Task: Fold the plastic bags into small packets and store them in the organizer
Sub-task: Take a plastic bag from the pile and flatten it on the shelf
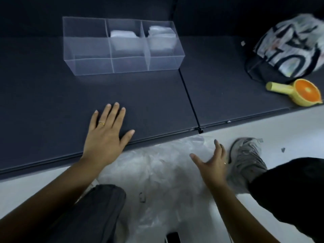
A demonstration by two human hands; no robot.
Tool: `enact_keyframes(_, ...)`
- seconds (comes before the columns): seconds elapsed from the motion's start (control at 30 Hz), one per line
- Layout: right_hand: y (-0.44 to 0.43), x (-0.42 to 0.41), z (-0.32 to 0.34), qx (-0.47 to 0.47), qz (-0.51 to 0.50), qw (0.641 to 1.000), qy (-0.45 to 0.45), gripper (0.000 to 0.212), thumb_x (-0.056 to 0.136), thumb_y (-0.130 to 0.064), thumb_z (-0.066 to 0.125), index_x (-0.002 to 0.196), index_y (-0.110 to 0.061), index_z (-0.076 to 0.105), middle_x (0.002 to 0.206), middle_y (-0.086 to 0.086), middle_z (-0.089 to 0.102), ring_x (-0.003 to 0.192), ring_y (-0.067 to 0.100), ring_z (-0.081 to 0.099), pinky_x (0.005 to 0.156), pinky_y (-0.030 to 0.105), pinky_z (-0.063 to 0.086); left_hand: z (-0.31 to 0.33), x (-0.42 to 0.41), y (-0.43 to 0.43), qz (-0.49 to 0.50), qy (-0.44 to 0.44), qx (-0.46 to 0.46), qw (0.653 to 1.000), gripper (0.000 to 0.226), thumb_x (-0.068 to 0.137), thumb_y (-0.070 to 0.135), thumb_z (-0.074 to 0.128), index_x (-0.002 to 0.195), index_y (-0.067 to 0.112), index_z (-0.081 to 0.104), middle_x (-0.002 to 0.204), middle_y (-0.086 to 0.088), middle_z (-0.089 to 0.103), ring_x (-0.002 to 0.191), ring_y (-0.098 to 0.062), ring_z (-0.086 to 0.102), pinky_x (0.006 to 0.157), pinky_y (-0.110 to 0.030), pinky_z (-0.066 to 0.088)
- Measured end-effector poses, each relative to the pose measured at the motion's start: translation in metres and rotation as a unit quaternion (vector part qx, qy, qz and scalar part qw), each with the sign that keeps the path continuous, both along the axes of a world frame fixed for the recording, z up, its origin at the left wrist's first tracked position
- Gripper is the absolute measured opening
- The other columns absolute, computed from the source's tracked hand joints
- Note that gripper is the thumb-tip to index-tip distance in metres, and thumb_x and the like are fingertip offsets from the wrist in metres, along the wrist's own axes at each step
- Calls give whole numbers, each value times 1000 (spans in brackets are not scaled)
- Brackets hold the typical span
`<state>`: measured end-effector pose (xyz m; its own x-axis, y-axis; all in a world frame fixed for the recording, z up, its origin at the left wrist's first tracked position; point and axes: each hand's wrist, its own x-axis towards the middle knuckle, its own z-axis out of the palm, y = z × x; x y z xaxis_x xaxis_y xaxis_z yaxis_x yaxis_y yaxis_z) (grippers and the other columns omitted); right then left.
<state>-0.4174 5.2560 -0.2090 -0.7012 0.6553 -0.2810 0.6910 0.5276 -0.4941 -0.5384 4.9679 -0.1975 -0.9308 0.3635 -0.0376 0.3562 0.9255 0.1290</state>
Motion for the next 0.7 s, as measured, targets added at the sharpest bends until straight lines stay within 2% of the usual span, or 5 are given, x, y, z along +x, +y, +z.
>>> enact_keyframes(0.23,1,-31,-2,-104,5,994,40,21,80,-39,74,82,-23,61,104,-6,61,105,17,54,82,23,41,0,0,1,7,-1,10,1000,74,93,58,17,149,11,28,158,-9,23,146,-27,17,118,-48,9)
enact_keyframes(0.33,-10,-18,32,-219,-23,966,134,32,86,-32,68,63,-19,49,64,-7,52,62,6,49,58,23,37,1,0,-2,10,-10,11,1000,74,93,58,17,150,11,27,158,-9,22,146,-26,16,118,-48,9)
enact_keyframes(0.5,-17,-15,115,-344,-23,911,225,38,91,-39,61,65,-12,56,66,11,55,61,21,50,63,35,43,16,-3,5,43,-78,105,990,73,92,62,18,151,19,25,160,0,13,148,-16,3,120,-40,-1)
enact_keyframes(0.6,-24,-43,152,-428,-17,871,241,60,86,-53,60,93,7,59,93,24,66,80,38,62,79,48,51,54,-11,8,90,-316,426,843,74,79,83,29,144,49,30,154,26,22,139,13,14,104,-21,28)
enact_keyframes(0.7,-36,-85,167,-501,-14,833,235,63,86,-55,55,114,0,64,113,21,67,107,37,65,98,54,47,93,-8,17,-16,-376,513,771,78,71,87,39,141,59,22,142,43,27,122,27,29,88,-12,40)
